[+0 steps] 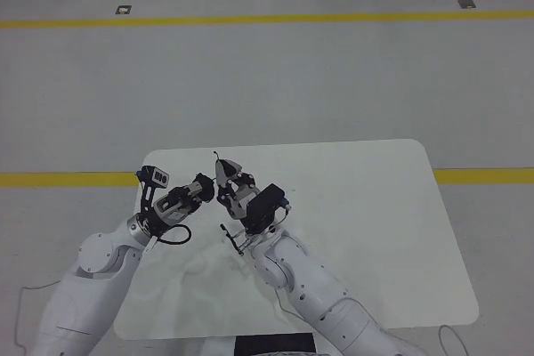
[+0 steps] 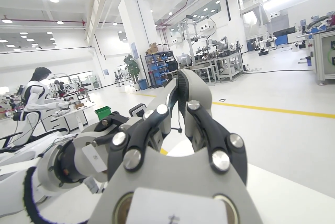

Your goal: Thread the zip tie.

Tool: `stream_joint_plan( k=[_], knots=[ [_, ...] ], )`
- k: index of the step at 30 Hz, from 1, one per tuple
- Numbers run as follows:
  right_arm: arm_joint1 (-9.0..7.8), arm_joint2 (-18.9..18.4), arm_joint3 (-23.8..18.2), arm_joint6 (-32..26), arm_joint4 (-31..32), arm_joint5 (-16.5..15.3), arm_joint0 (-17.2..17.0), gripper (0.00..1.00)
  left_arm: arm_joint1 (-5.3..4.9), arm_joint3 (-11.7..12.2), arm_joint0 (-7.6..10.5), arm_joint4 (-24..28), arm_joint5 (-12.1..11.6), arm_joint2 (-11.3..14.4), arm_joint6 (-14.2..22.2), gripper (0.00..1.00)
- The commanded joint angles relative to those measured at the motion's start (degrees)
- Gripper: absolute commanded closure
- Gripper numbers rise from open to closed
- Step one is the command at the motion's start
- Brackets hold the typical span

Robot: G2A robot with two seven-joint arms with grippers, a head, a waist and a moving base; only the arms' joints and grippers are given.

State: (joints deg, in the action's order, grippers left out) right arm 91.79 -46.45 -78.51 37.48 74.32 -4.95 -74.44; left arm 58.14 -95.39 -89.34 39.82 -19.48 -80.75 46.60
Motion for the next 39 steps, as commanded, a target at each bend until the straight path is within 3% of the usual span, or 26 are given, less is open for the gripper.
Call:
stream_joint_plan(
  k=[1,20,39],
  knots=[
    [-0.03,-0.1,-0.1,-0.1,0.2,-0.1,-0.2,1.0,0.0,0.0,0.0,0.0,0.0,0.0,0.0,1.0],
    [0.08,0.2,-0.5,-0.9,1.4,0.4,-1.0,1.0,0.0,0.0,0.0,0.0,0.0,0.0,0.0,1.0],
    [0.82,0.8,2.6,-0.9,1.8,1.4,0.5,1.0,0.0,0.0,0.0,0.0,0.0,0.0,0.0,1.0]
  ],
)
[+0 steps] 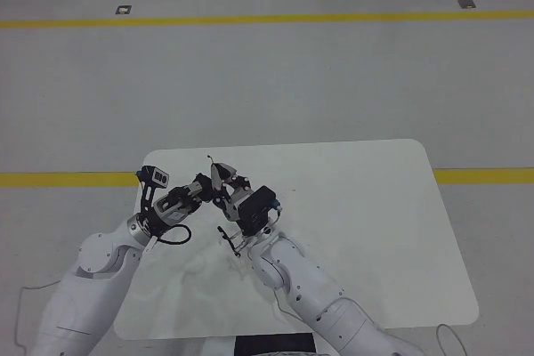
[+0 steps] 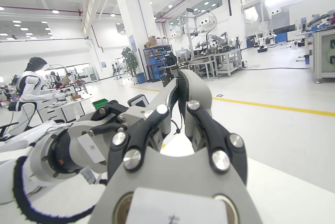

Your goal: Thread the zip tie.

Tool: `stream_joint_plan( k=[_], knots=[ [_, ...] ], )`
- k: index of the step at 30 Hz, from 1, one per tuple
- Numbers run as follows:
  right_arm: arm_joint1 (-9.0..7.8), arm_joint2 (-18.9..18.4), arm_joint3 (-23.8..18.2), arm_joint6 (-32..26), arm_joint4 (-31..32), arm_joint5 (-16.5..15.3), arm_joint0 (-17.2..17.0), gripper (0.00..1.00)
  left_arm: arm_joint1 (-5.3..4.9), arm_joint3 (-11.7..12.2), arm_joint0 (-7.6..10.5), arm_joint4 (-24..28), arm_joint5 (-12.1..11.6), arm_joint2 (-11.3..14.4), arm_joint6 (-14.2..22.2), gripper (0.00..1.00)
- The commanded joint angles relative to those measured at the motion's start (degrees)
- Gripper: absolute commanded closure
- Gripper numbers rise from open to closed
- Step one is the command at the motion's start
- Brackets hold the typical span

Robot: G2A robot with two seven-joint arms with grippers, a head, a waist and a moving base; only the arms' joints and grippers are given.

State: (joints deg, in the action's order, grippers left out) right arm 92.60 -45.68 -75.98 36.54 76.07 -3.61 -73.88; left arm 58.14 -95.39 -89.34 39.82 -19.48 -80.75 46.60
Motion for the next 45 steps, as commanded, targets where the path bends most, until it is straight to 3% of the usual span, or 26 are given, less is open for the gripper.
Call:
stream_joint_plan(
  k=[1,31,33,34,35,36,38,45],
  knots=[
    [0.04,0.0,0.2,0.0,-0.1,0.1,-0.1,1.0,0.0,0.0,0.0,0.0,0.0,0.0,0.0,1.0],
    [0.34,-1.2,0.5,0.8,-0.4,0.8,-0.8,1.0,0.0,0.0,0.0,0.0,0.0,0.0,0.0,1.0],
    [0.35,-1.4,0.2,1.0,-0.4,0.8,-0.8,0.62,0.0,0.0,0.0,0.0,0.0,0.0,0.0,1.0],
    [0.36,-1.4,0.1,1.1,-0.4,0.8,-0.8,0.49,0.0,0.0,0.0,0.0,0.0,0.0,0.0,1.0],
    [0.36,-1.4,0.0,1.2,-0.4,0.7,-0.9,0.26,0.0,0.0,0.0,0.0,0.0,0.0,0.0,1.0],
    [0.36,-1.4,-0.1,1.2,-0.3,0.7,-0.9,0.13,0.0,0.0,0.0,0.0,0.0,0.0,0.0,1.0],
    [0.37,-1.5,-0.2,1.3,-0.3,0.6,-0.9,0.04,0.0,0.0,0.0,0.0,0.0,0.0,0.0,1.0],
    [0.27,-1.8,-0.9,1.5,0.1,0.4,-1.4,0.0,0.0,0.0,0.0,0.0,0.0,0.0,0.0,1.0]
  ],
)
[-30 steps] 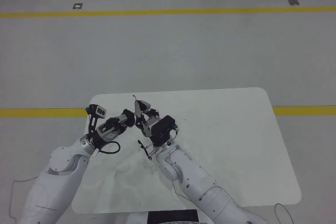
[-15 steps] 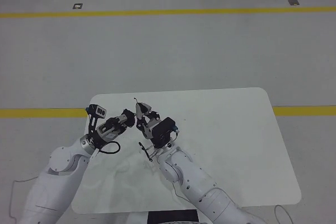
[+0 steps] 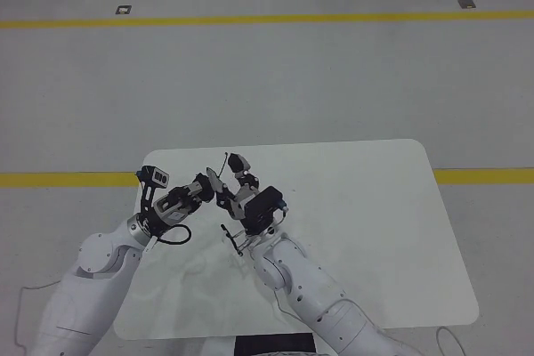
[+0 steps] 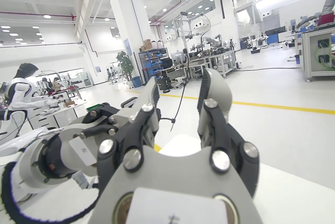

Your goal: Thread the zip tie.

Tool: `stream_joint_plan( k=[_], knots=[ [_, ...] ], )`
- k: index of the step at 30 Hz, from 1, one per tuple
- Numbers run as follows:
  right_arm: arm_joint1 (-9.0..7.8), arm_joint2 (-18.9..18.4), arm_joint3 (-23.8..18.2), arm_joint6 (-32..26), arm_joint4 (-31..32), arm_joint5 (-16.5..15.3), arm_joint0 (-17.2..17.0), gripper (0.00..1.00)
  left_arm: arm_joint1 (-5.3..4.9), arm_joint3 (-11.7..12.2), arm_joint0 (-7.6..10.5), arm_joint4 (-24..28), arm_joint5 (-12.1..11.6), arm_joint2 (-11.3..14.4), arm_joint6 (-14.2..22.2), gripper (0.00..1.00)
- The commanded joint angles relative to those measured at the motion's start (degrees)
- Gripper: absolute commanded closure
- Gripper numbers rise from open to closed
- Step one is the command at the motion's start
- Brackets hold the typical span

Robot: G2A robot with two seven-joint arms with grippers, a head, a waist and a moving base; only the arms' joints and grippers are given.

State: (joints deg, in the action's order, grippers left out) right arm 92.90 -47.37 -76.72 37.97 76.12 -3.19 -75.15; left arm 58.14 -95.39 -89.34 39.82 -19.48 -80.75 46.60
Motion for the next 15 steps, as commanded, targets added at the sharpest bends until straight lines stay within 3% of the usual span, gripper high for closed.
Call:
stream_joint_plan(
  k=[1,15],
  knots=[
    [-0.08,-0.2,-0.2,0.1,0.2,-0.1,-0.2,0.0,0.0,0.0,0.0,0.0,0.0,0.0,0.0,1.0],
    [-1.69,-4.2,-3.1,0.1,3.7,-0.9,-3.3,0.0,0.0,0.0,0.0,0.0,0.0,0.0,0.0,1.0]
  ],
)
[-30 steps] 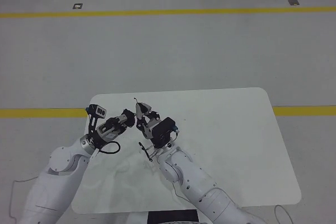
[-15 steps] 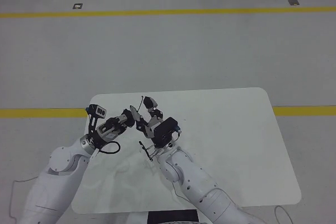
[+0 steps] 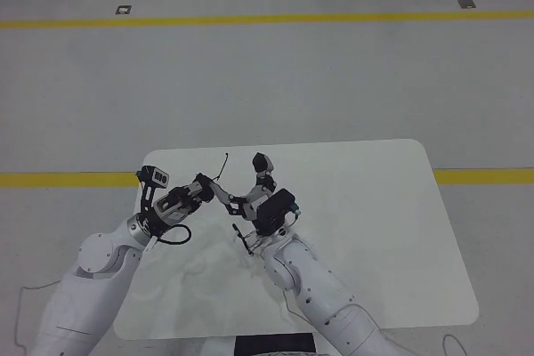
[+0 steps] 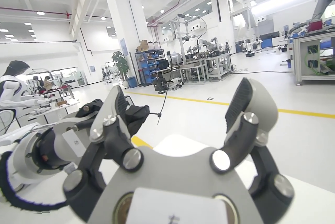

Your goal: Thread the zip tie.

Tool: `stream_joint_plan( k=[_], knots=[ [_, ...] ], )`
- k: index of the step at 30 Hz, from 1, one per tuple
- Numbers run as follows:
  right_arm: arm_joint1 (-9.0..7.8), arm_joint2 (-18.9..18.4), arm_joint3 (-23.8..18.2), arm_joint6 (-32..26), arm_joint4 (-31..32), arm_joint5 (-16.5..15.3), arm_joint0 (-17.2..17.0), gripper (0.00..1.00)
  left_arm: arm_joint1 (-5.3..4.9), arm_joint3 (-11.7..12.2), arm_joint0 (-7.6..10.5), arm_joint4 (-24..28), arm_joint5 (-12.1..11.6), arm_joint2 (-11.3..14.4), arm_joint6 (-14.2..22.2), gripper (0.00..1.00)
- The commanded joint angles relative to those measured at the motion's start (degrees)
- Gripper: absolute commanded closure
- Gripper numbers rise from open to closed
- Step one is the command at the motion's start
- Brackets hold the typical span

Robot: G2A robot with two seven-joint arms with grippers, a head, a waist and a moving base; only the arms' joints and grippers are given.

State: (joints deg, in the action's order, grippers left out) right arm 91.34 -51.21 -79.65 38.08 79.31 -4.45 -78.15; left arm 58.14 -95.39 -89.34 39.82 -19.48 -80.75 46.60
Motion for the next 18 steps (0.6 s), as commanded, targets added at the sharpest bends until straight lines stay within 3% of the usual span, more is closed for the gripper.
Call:
stream_joint_plan(
  k=[1,6,15,18],
  knots=[
    [-0.23,-0.5,-0.3,-0.1,1.0,0.7,-0.4,0.0,0.06,-0.1,0.09,0.0,0.4,0.1,-0.8,1.0],
    [-0.69,-1.7,-0.5,0.5,4.1,2.9,-0.8,0.0,0.25,-0.2,0.1,5.0,2.9,0.0,-1.2,1.0],
    [-1.6,-4.1,-0.6,-0.3,9.5,5.8,-0.9,0.0,0.06,1.1,-0.21,14.4,11.6,-2.5,2.7,1.0],
    [-1.68,-4.0,-0.6,-0.1,9.8,5.4,-0.9,0.0,0.07,1.5,-0.29,18.4,14.5,-3.2,4.4,1.0]
  ],
)
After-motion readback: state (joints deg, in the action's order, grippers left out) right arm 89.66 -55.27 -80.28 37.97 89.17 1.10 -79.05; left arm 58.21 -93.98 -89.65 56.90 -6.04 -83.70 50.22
